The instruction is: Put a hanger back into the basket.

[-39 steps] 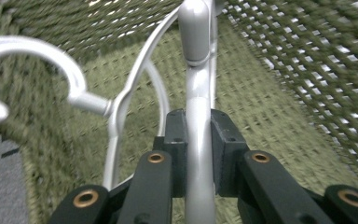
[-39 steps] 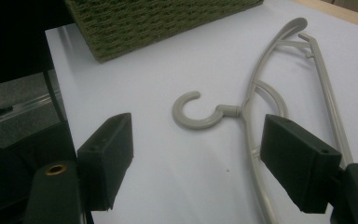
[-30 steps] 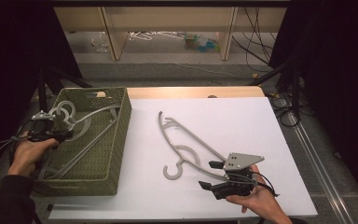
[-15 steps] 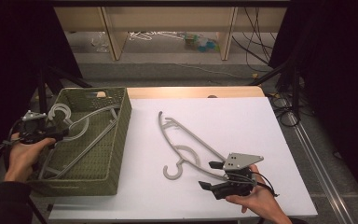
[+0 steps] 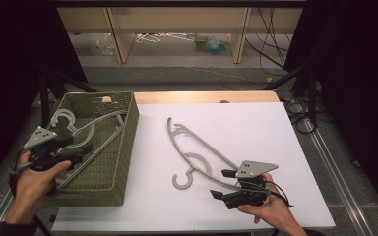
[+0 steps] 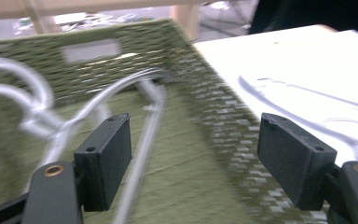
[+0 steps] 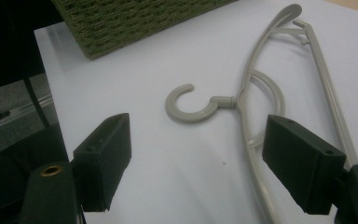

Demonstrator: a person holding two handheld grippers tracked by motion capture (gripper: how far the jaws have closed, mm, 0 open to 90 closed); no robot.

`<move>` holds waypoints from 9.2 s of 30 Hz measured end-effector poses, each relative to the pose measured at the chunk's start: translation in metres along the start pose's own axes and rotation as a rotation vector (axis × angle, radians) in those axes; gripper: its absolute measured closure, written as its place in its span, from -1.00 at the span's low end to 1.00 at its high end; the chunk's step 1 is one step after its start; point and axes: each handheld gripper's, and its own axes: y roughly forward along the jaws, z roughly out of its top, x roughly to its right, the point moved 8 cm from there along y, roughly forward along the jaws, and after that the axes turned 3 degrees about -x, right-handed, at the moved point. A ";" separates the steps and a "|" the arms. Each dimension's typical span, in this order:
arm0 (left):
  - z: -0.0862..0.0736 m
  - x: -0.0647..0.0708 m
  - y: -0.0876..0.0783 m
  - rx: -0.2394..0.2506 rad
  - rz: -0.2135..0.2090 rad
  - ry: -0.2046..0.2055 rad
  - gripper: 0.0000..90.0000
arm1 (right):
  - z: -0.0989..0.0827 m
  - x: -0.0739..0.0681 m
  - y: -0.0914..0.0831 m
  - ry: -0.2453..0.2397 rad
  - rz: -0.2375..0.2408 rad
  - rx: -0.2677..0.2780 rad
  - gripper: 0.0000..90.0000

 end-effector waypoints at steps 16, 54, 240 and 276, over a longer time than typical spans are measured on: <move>-0.010 0.099 -0.001 0.101 -0.193 0.102 -0.54 | -0.002 0.001 0.002 0.018 -0.009 0.010 -0.52; -0.074 0.174 0.018 0.049 -0.302 0.237 -0.62 | -0.023 0.023 0.027 -0.030 -0.079 -0.167 -0.61; -0.027 0.198 0.056 -0.246 -0.470 0.461 0.76 | 0.016 0.027 -0.014 0.009 -0.079 0.007 -0.28; 0.044 0.155 -0.002 -0.102 -0.464 0.263 0.75 | -0.007 0.017 -0.013 0.040 -0.072 0.003 -0.40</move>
